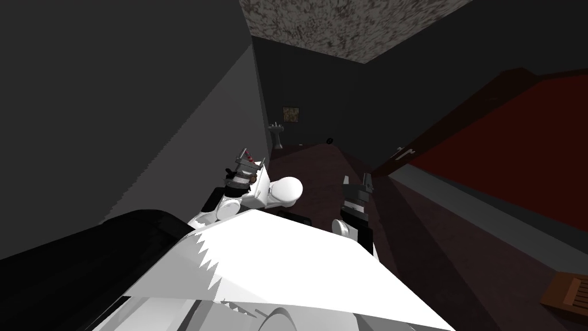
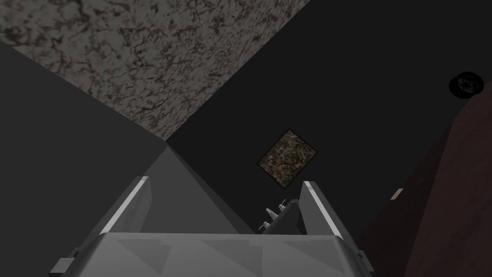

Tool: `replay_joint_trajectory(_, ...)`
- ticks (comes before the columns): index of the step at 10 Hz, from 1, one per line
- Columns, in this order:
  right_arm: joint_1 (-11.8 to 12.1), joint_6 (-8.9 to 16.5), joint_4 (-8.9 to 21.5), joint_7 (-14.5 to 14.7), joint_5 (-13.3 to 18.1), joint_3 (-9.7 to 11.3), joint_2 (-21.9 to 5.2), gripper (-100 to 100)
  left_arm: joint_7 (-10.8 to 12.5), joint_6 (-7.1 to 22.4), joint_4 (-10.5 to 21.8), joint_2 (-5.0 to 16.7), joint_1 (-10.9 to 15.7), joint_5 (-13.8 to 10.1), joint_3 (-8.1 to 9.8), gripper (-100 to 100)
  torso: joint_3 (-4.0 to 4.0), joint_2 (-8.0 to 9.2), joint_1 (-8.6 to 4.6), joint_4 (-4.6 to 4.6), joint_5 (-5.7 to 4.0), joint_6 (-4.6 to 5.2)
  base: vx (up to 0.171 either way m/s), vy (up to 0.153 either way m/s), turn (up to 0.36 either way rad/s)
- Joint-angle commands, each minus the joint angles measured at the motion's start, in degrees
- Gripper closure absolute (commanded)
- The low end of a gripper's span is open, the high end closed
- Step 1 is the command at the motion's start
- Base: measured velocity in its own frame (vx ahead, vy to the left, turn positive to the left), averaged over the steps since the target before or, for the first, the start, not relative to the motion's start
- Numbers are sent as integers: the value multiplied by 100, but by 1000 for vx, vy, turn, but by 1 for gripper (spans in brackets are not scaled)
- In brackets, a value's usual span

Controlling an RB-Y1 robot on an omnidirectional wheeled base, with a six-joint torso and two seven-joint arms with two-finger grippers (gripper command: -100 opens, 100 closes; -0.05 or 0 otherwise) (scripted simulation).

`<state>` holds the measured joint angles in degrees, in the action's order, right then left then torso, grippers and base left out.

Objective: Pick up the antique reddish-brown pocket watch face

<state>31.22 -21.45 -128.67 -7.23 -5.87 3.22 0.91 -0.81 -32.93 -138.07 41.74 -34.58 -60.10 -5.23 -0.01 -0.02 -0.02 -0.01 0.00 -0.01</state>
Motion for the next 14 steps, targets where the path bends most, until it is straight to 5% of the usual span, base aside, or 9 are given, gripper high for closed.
replay_joint_trajectory(1,0,0,0,0,0,0,0,0,65,-35,-5,286,-77,-286,22,-100,0,0,0,0,0,0,15,-20,-52)
replay_joint_trajectory(4,0,0,0,0,0,0,0,0,65,-35,-5,415,-77,-806,22,-100,-3,-6,-3,-1,-1,0,19,-11,-4)
replay_joint_trajectory(6,0,0,0,0,0,0,0,0,129,-86,-5,825,-165,-1173,33,-100,-3,-6,-3,-1,-1,1,27,-17,-36)
replay_joint_trajectory(8,0,0,0,0,0,0,0,0,129,-86,-5,825,-165,-1526,33,-100,-3,-5,-2,-1,0,0,7,-5,3)
replay_joint_trajectory(10,0,0,0,0,0,0,0,0,189,-136,1,1236,-258,-1888,49,-100,-2,-4,-2,-1,-1,1,26,-15,-33)
replay_joint_trajectory(12,0,0,0,0,0,0,0,0,189,-136,1,1236,-258,-2219,49,-100,-3,-5,-2,-1,0,0,9,-5,2)
replay_joint_trajectory(14,0,0,0,0,0,0,0,0,242,-183,14,1647,-356,-2557,69,-100,-2,-4,-3,-1,-1,0,24,-17,-31)
